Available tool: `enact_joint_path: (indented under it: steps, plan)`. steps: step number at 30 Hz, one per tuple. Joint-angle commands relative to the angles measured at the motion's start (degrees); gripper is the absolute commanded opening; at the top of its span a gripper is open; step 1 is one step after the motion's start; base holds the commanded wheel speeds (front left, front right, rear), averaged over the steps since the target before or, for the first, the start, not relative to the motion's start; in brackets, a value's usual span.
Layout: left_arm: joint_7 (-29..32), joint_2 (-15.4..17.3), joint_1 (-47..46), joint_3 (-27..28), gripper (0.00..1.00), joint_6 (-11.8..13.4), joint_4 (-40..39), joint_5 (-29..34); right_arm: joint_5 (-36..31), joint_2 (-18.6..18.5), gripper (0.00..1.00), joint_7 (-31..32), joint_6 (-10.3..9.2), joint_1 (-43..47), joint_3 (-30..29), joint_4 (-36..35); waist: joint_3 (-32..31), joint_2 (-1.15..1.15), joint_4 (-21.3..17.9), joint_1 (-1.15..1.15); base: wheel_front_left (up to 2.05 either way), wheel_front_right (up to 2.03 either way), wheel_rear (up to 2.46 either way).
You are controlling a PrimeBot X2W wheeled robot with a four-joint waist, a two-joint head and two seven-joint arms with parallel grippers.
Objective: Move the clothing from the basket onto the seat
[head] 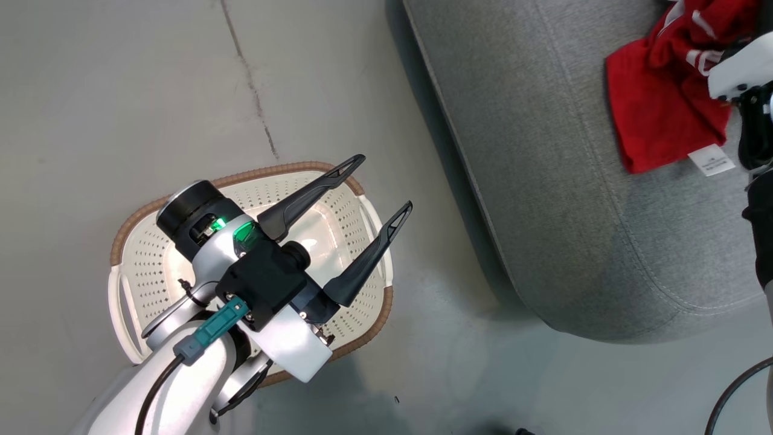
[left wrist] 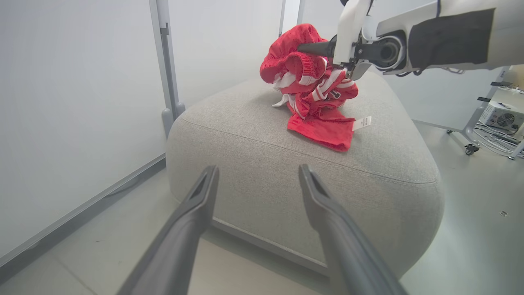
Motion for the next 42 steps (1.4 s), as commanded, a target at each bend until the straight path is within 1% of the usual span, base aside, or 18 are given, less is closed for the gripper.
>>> enact_joint_path:
  steps: [1,3,4,5,6,7,8,11,16,25,30,35,42]
  plan:
    - [0.03,0.53,-0.91,0.01,1.0,-0.06,-0.25,-0.06,0.61,0.04,0.0,-0.61,0.02,0.43,0.0,1.6,1.07,0.0,0.65,0.0,0.0,0.0,0.0]
    - [-0.13,0.69,-1.28,-0.08,1.0,-0.05,-0.15,-0.19,0.98,0.11,0.0,-0.82,0.02,0.24,-0.01,3.3,1.34,0.0,0.85,0.0,0.0,0.0,0.0]
    - [-0.22,0.75,-1.38,-0.1,1.0,-0.06,-0.06,-0.31,0.87,-0.11,0.02,-0.94,0.02,0.03,-0.15,3.87,1.37,0.0,0.94,0.0,0.0,0.0,0.0]
    - [-0.32,0.77,-1.36,-0.11,1.0,-0.06,0.14,-0.42,0.26,-0.52,0.29,-1.01,0.02,-0.07,-0.41,4.3,1.22,0.0,0.98,0.0,0.0,0.0,0.0]
    - [-0.39,0.78,-1.24,-0.06,1.0,0.02,0.33,-0.53,-0.33,-0.95,0.49,-1.03,0.02,-0.21,-0.97,4.18,0.96,0.0,0.99,0.0,0.0,0.0,0.0]
    - [-0.51,0.73,-1.07,-0.05,1.0,0.14,0.61,-0.63,-0.69,-0.82,0.98,-1.04,0.02,-0.04,-1.44,3.7,0.53,0.0,1.0,0.0,0.0,0.0,0.0]
    - [-0.77,0.63,-0.9,-0.04,1.0,0.27,0.91,-0.68,-1.38,-0.65,1.0,-1.03,0.02,0.46,-1.87,3.02,0.07,0.0,1.02,0.0,0.0,0.0,0.0]
    - [-1.62,0.2,-0.25,-0.2,1.0,0.52,1.91,-0.99,-2.68,-0.03,1.0,-0.99,0.02,2.59,-3.3,1.55,-2.04,0.0,1.14,0.0,0.0,0.0,0.0]
    - [-3.47,-1.27,1.64,-0.14,1.0,1.81,4.09,-2.19,-4.57,1.31,1.0,-0.98,0.02,7.52,-4.49,-1.48,-7.0,0.0,1.51,0.0,0.0,0.0,0.0]
    - [-6.55,-3.26,6.32,1.16,1.0,5.15,7.71,-4.78,-5.11,2.36,1.0,-0.89,0.02,19.58,-5.3,-9.52,-15.59,0.0,4.04,0.0,0.0,0.0,0.0]
    - [-7.93,-3.64,9.15,3.01,1.0,7.62,9.01,-6.37,-5.34,3.46,1.0,-0.91,0.02,26.5,-5.27,-16.17,-18.97,0.0,6.03,0.0,0.0,0.0,0.0]
    - [-9.11,-4.24,11.74,5.65,1.0,10.6,9.87,-8.25,-5.67,5.49,1.0,-0.51,0.02,33.05,-4.47,-24.28,-21.97,0.0,8.29,0.0,0.0,0.0,0.0]
    - [-10.79,-4.86,14.7,9.82,1.0,14.08,10.95,-10.5,-6.1,8.05,1.0,4.36,0.02,43.05,-3.14,-38.01,-25.78,0.0,12.41,0.0,0.0,0.0,0.0]
